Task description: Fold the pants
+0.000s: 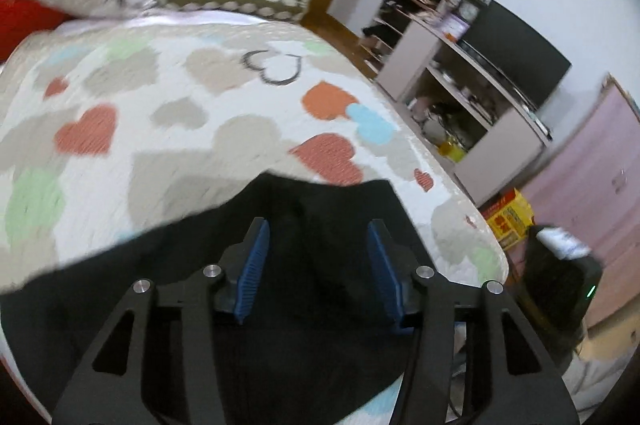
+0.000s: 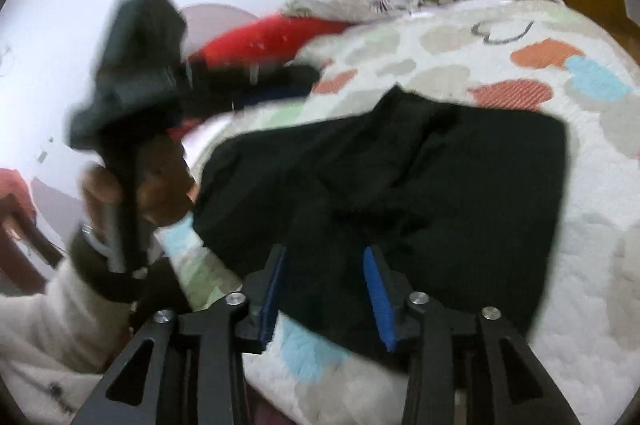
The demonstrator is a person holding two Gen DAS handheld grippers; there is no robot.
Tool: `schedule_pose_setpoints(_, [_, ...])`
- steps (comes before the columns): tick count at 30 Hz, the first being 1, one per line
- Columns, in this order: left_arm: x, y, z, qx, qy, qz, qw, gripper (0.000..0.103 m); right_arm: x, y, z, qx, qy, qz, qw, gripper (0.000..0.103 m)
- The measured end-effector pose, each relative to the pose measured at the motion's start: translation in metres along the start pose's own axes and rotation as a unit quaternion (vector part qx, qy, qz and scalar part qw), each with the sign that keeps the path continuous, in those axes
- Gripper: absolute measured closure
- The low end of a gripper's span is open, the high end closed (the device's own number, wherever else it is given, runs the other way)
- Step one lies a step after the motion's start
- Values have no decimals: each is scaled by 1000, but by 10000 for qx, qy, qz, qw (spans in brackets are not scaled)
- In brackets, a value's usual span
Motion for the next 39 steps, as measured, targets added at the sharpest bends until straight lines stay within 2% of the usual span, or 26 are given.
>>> schedule_pose_setpoints(3, [-10, 2, 1, 18, -165, -32, 9999, 46, 1, -29, -16, -564, 62, -317, 9979, 59])
schedule_pose_setpoints(4, [-14, 7, -3, 55, -185, -41, 9998, 39, 4, -33, -21, -632, 127, -385, 9972, 59])
schedule_pose_setpoints(5, [-14, 11, -6, 72, -176, -30, 9998, 36, 8, -33, -28, -675, 213, -408, 9967, 59])
schedule_pose_setpoints(8, [-26, 34, -19, 293, -28, 189, 9994, 36, 17, -25, -48, -965, 374, -346, 9940, 59])
schedule_pose_setpoints(10, [-35, 50, -22, 613, 126, 379, 9973, 36, 20, -16, -47, -966, 357, -297, 9942, 59])
schedule_pose_setpoints(12, [-40, 65, -20, 763, 146, 550, 9955, 36, 19, -11, -49, -996, 253, -246, 9944, 59])
schedule_pose_setpoints(15, [-38, 76, -20, 701, 11, 566, 9959, 36, 9, -14, -62, -1139, 335, -219, 9927, 59])
schedule_pose_setpoints(18, [-32, 81, -20, 520, -241, 522, 9970, 36, 3, -24, -77, -1053, 664, -302, 9918, 59])
schedule_pose_setpoints(21, [-36, 78, -23, 562, -390, 591, 9959, 80, 5, -34, -85, -1122, 749, -378, 9901, 59])
schedule_pose_setpoints(23, [-41, 67, -29, 345, -536, 547, 9965, 84, 9, -38, -83, -1172, 659, -422, 9900, 59])
schedule_pose_setpoints(25, [-47, 52, -36, 290, -531, 457, 9971, 84, 16, -37, -79, -1162, 556, -458, 9906, 59])
schedule_pose_setpoints(29, [-56, 60, -23, 802, -581, 558, 9935, 84, 28, -14, -78, -1257, 390, -342, 9907, 59])
schedule_pose_setpoints(30, [-57, 62, -17, 797, -737, 561, 9925, 78, 31, -2, -82, -1344, 370, -245, 9899, 59])
schedule_pose_setpoints(32, [-56, 59, -15, 688, -887, 464, 9926, 76, 31, 14, -89, -1593, 381, 23, 9865, 59])
schedule_pose_setpoints(34, [-55, 50, -17, 971, -735, 328, 9920, 62, 32, 15, -87, -1748, 264, 50, 9842, 59])
schedule_pose_setpoints(36, [-54, 37, -16, 1254, -598, 154, 9902, 59, 33, 10, -79, -1749, 208, 30, 9844, 59])
schedule_pose_setpoints(39, [-58, 25, -6, 1295, -688, 72, 9892, 59, 38, 3, -63, -1679, 69, -100, 9857, 58])
Point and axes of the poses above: each gripper's, at about its wrist camera, not at the fingertips, and y roughly the way its jaws point, z to its left, x to its top, the point moved 8 cm from there along y, roughly the way its jaws point, and after that the axes turned 9 degrees about z, right-handed, at the moved point
